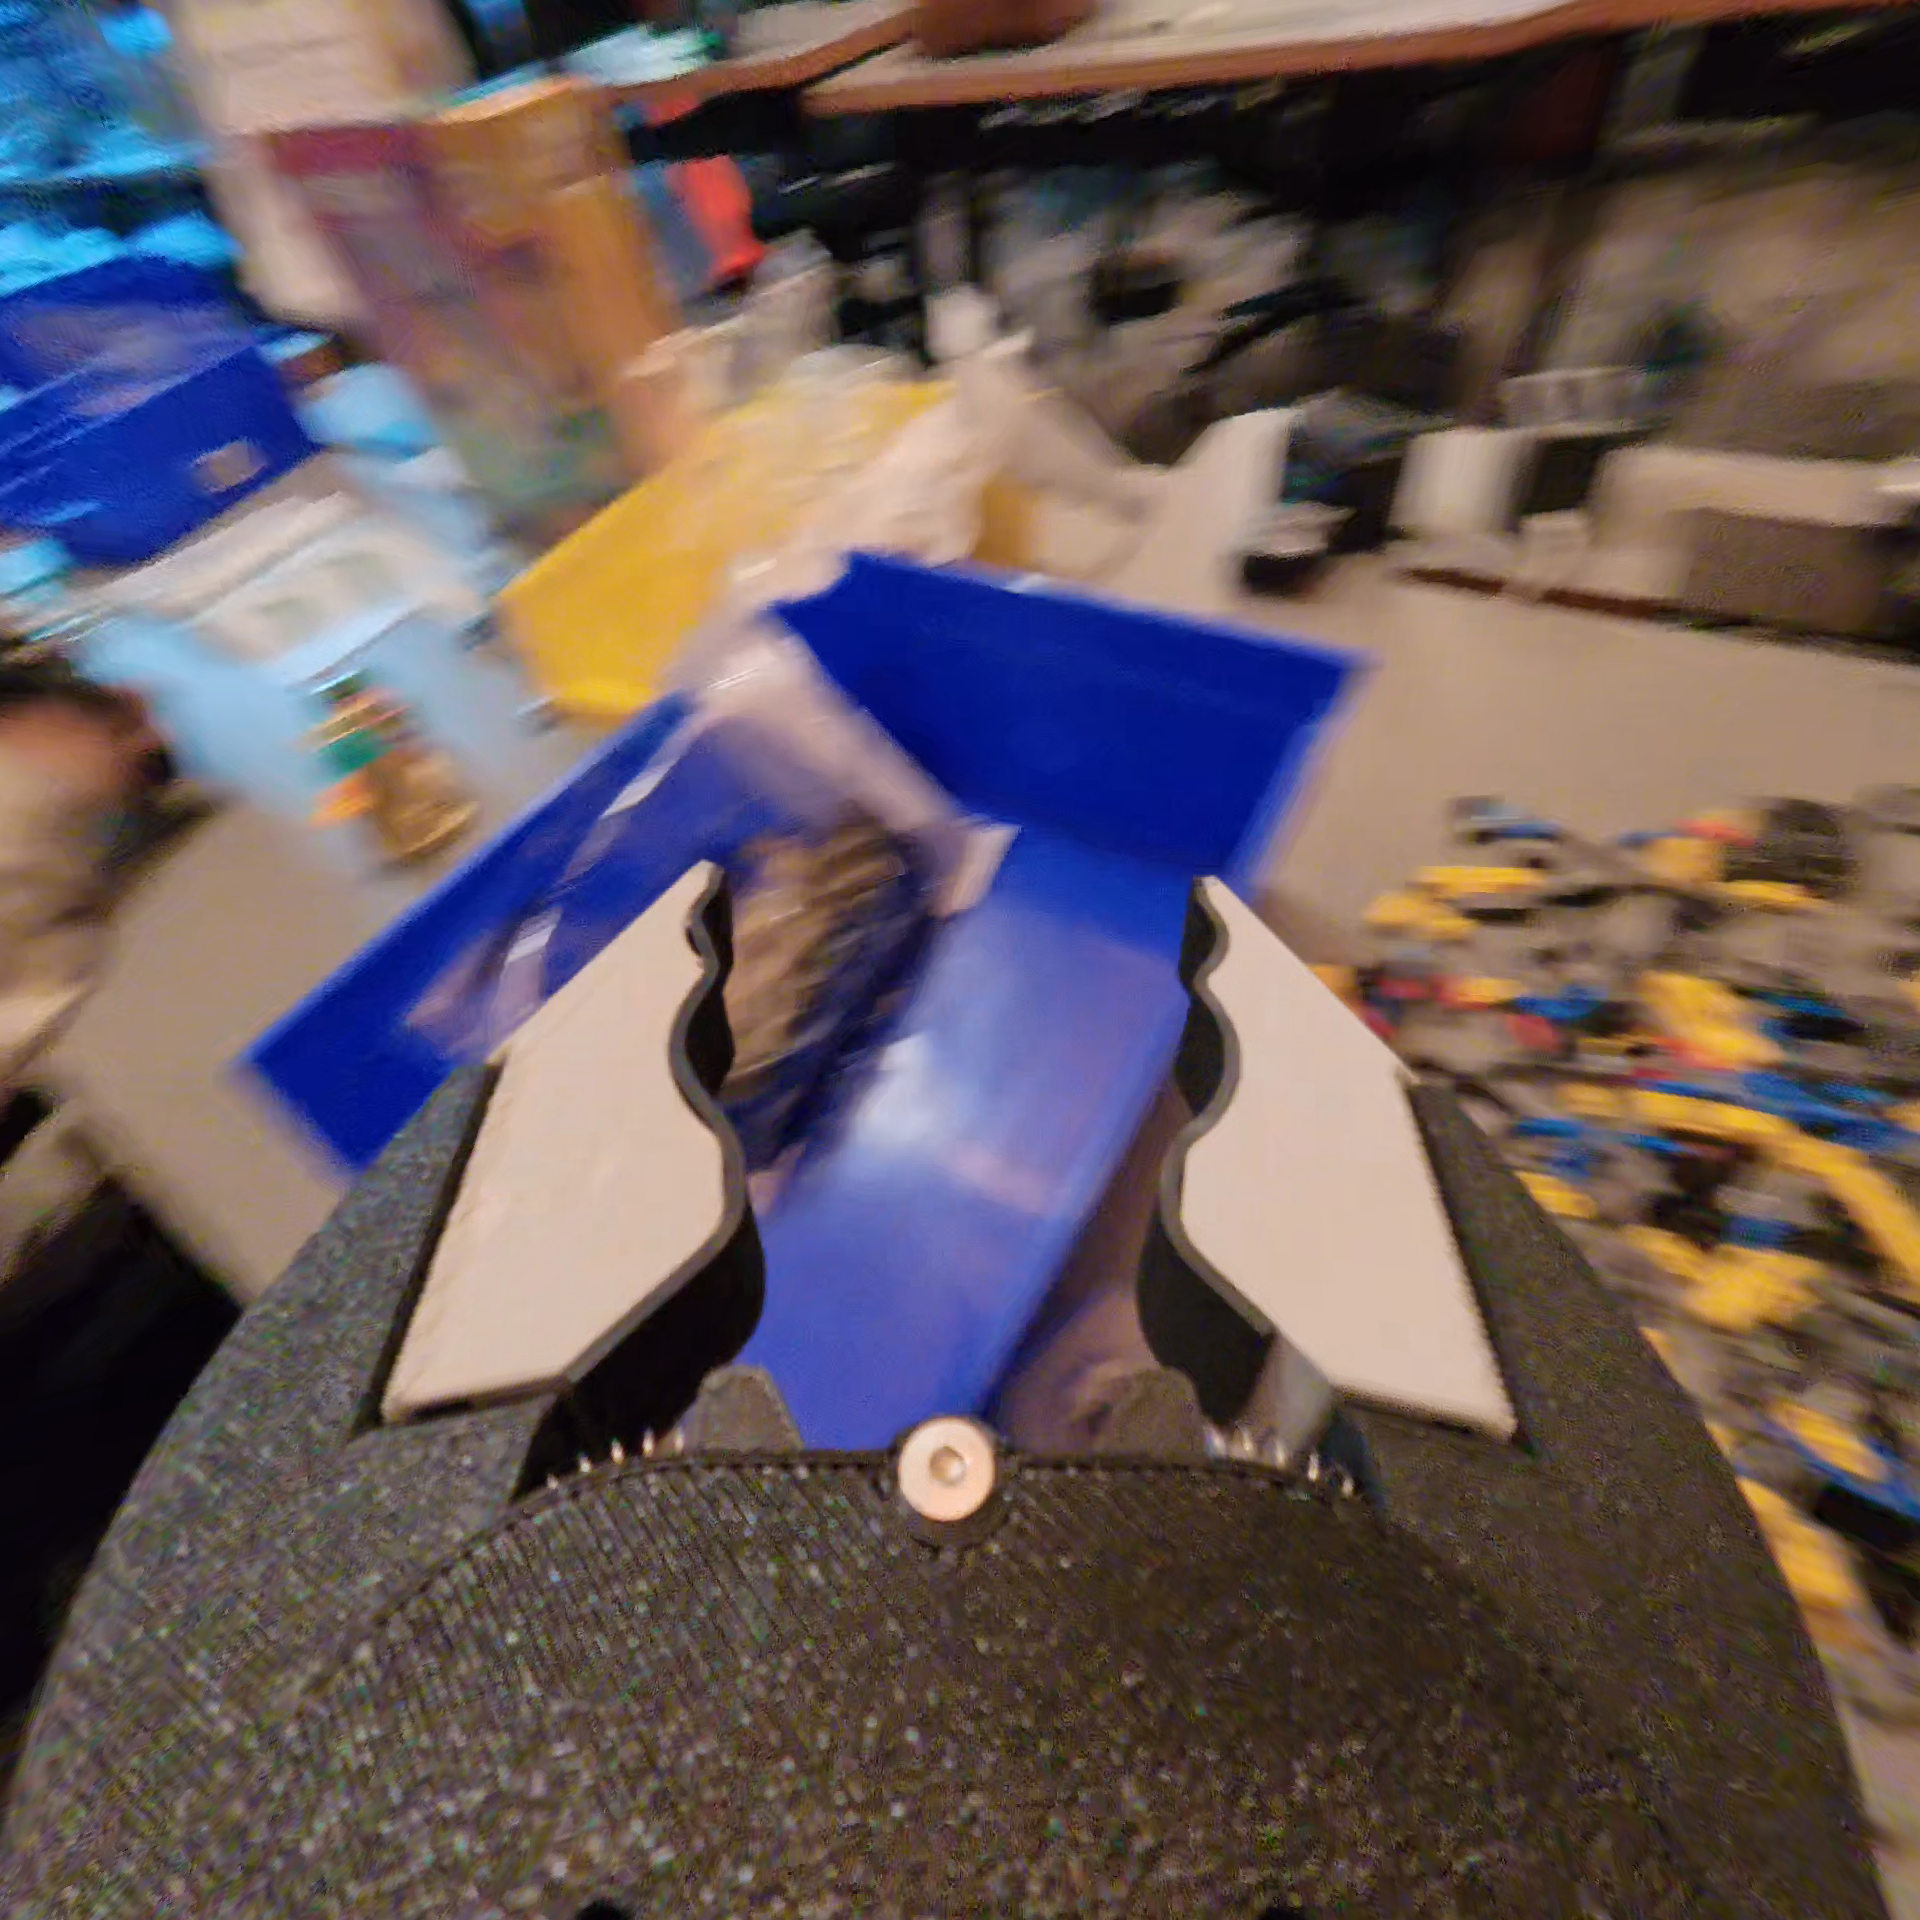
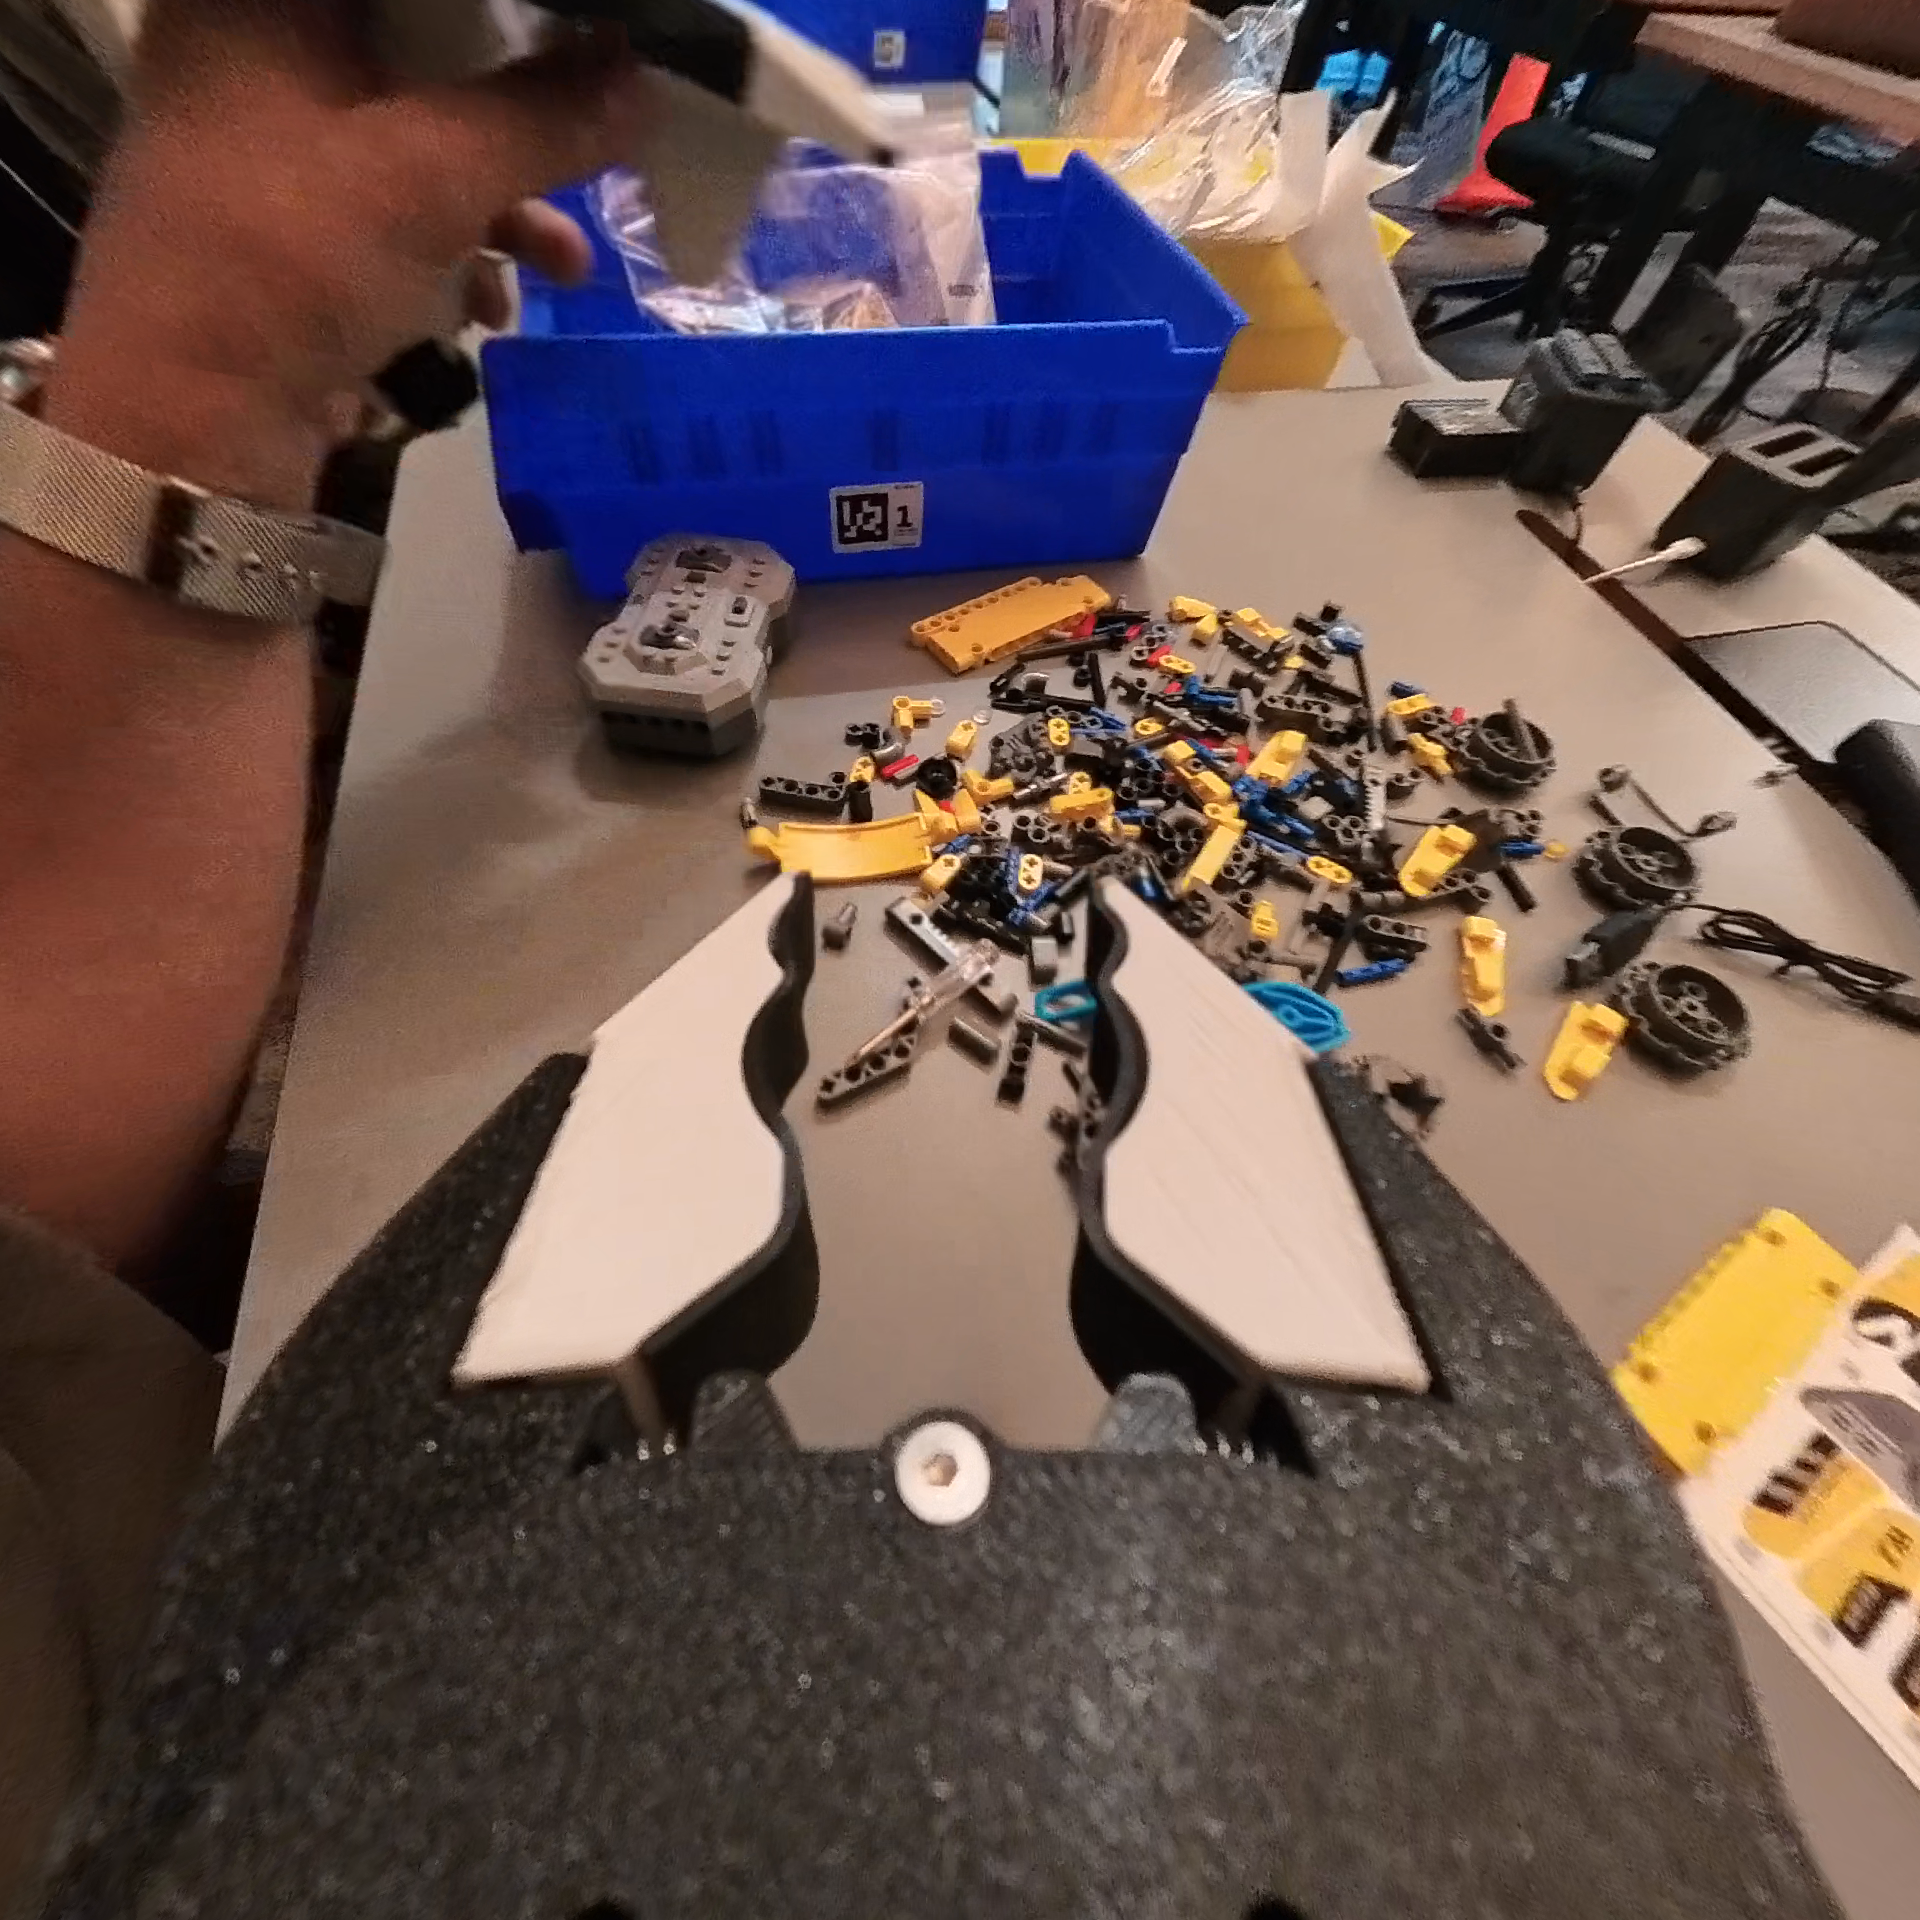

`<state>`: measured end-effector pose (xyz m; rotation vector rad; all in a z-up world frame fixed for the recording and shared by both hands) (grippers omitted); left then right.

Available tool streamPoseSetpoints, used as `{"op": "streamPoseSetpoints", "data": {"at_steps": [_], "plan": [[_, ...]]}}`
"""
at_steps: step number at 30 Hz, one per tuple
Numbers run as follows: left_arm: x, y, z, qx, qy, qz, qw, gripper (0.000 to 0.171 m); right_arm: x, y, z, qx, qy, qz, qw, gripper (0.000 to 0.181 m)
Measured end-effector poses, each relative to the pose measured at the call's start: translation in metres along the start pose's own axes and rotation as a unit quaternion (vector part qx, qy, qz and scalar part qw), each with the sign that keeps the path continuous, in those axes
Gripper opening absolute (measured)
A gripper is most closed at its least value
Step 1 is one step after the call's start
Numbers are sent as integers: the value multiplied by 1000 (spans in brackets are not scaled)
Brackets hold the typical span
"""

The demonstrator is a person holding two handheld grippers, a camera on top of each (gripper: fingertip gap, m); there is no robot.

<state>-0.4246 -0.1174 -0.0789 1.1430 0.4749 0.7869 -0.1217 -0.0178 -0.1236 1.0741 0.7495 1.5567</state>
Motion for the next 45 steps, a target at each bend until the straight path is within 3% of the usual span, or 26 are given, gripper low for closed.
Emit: {"op": "streamPoseSetpoints", "data": {"at_steps": [3,6,12,14,17,20,21,28,33,39,45], "plan": [[-67,-12,-4,-41,84,83,992,103,2,-7,18,11,2,-11,1000,52],[-106,-30,-25,-95,61,172,979,108,3,-14,35,24,4,-16,1000,52],[-116,-34,-66,-157,17,150,976,102,5,-29,57,35,-19,-7,999,52],[-115,-36,-85,-192,13,140,971,107,5,-31,61,43,-17,-14,999,52],[-114,-36,-106,-225,29,112,968,82,6,-34,70,51,-25,-20,998,52],[-107,-21,-104,-189,-26,106,976,15,11,-40,78,55,-35,-33,997,52],[-103,-13,-99,-162,-56,112,979,2,13,-42,80,59,-34,-42,997,52],[-69,45,-31,-30,-231,159,959,0,16,-45,92,97,-18,-80,992,52],[-35,73,36,38,-371,143,917,0,12,-45,96,100,-26,-67,992,52],[12,71,95,100,-550,108,822,0,10,-44,107,122,-28,-69,990,51],[65,52,120,159,-663,35,731,0,14,-44,119,145,-43,-76,986,51]]}}
Point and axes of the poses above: each gripper's, where its closed fingertips meet, z back along the fingers, y out of its top, x = y × z across the jaws, the point moved 10 cm from there along z, back along the fingers, and after that the axes turned 12 degrees about z, right-handed, at the moved point
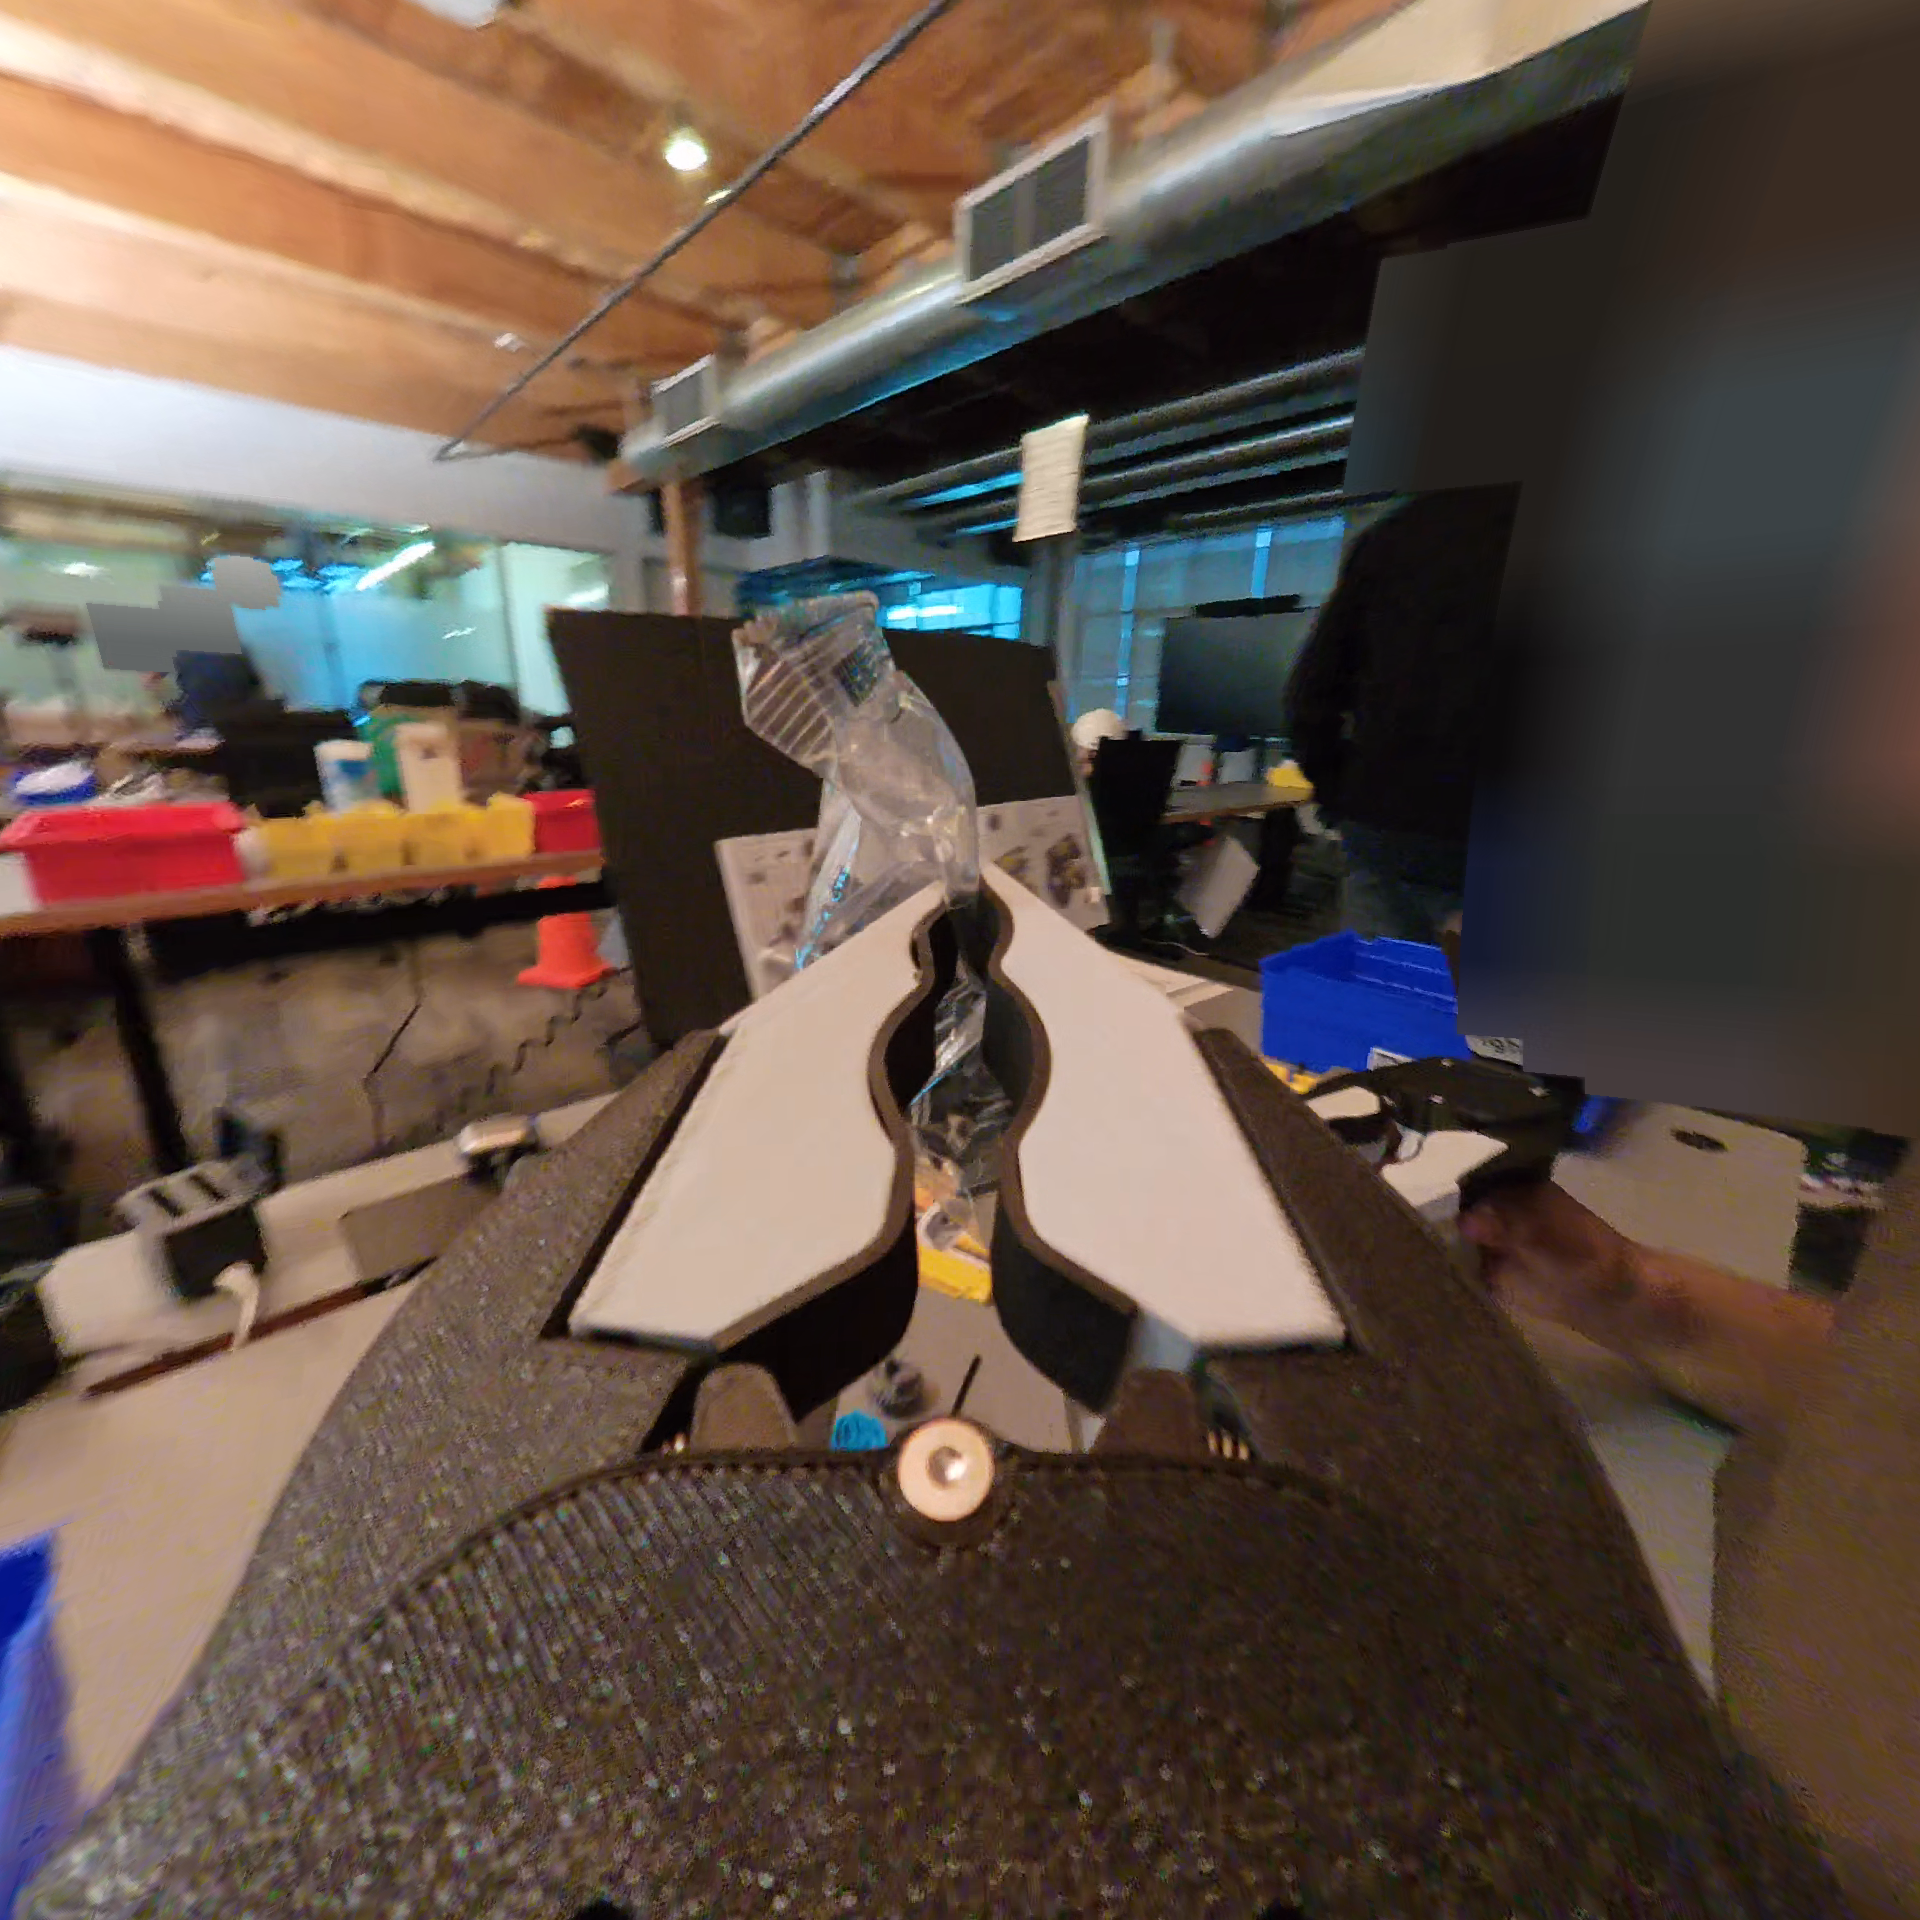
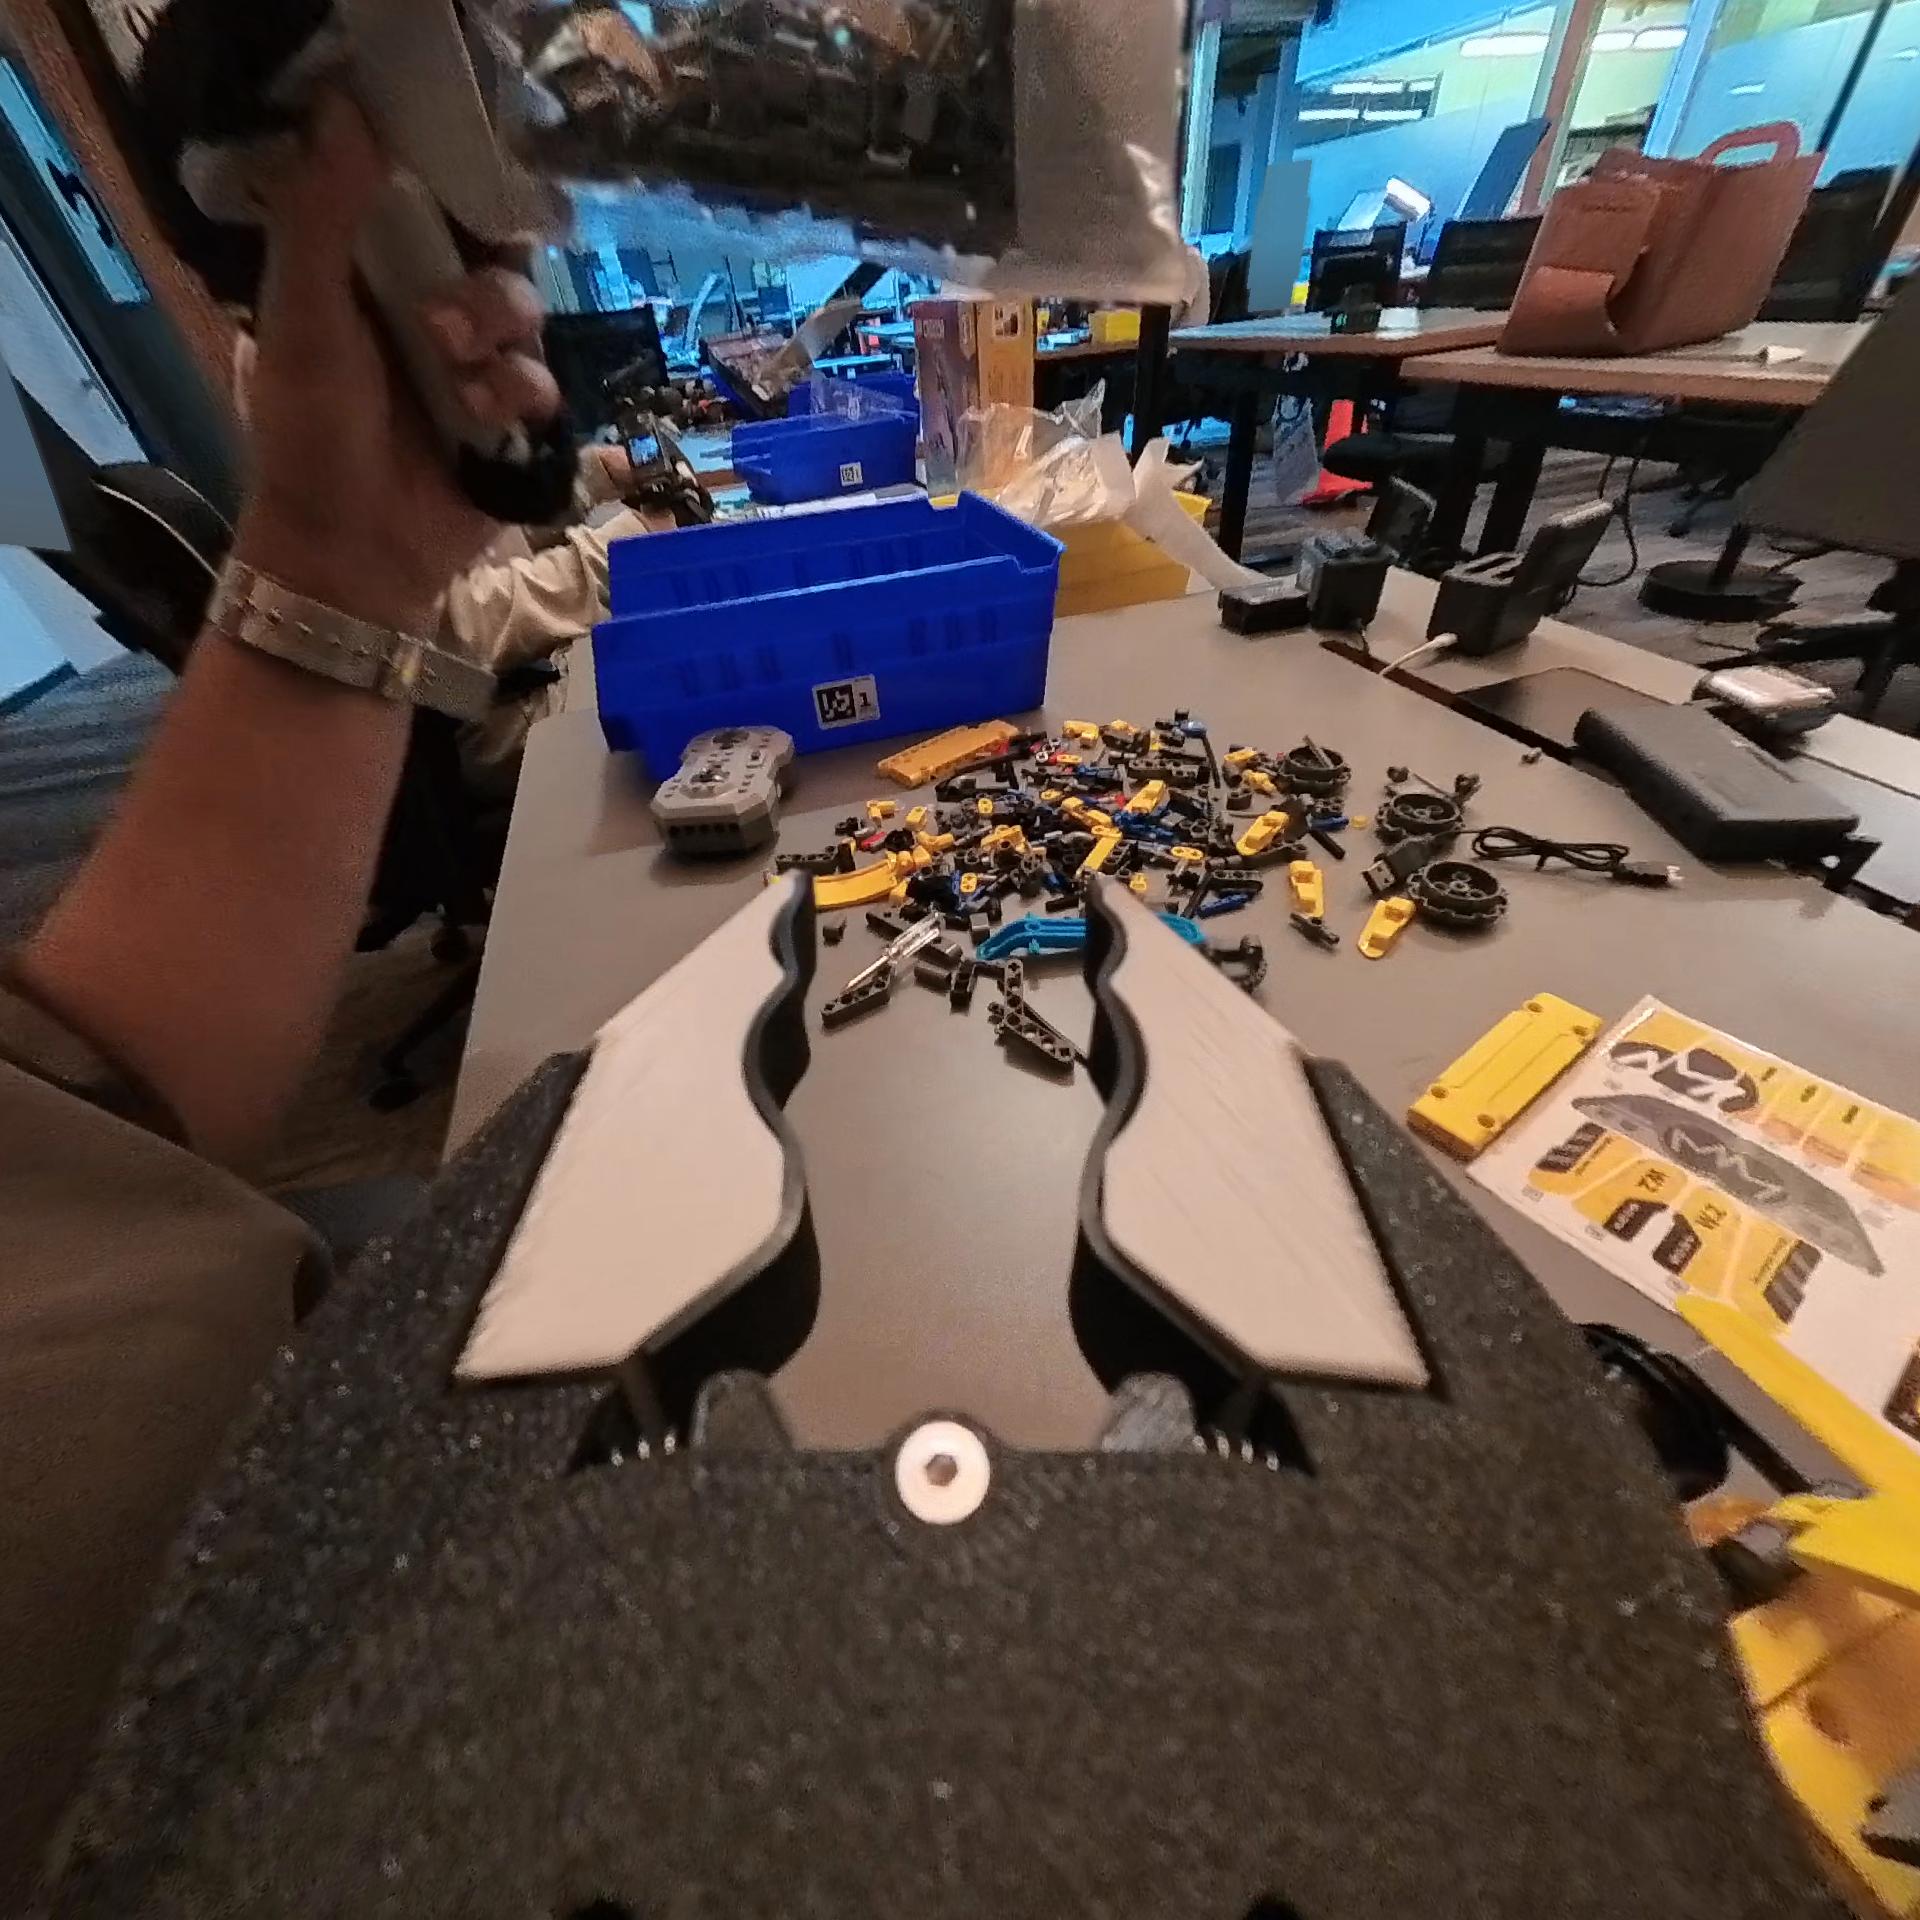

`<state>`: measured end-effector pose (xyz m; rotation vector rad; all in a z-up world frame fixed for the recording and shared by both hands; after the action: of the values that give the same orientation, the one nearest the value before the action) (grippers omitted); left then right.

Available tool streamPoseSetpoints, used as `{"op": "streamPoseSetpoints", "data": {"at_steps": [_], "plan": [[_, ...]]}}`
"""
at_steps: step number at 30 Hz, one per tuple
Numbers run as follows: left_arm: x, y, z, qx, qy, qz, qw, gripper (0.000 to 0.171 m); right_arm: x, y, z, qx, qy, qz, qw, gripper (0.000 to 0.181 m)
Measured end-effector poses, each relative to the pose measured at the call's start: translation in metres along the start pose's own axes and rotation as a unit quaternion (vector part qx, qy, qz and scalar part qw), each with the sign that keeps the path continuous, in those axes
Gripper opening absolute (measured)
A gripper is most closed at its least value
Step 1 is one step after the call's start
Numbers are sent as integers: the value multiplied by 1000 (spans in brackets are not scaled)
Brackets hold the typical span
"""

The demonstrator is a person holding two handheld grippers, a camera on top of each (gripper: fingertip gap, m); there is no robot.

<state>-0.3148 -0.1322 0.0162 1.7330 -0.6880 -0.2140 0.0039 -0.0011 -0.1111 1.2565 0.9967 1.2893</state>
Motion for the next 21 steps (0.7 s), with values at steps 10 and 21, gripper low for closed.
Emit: {"op": "streamPoseSetpoints", "data": {"at_steps": [10,21], "plan": [[23,-38,-42,-31,-152,7,988,0,5,17,26,104,-61,15,993,67],[33,-63,-53,-76,-232,19,969,0,15,24,45,185,-34,-25,982,74]]}}
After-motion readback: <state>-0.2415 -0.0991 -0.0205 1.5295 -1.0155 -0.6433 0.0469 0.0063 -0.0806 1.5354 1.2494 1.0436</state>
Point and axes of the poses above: each gripper's, where its closed fingertips meet, z back along the fingers, y out of its top, x = y × z across the jaws, the point moved 10 cm from there along z, back along the fingers, and after that the axes turned 12 degrees about z, right-handed, at the moved point
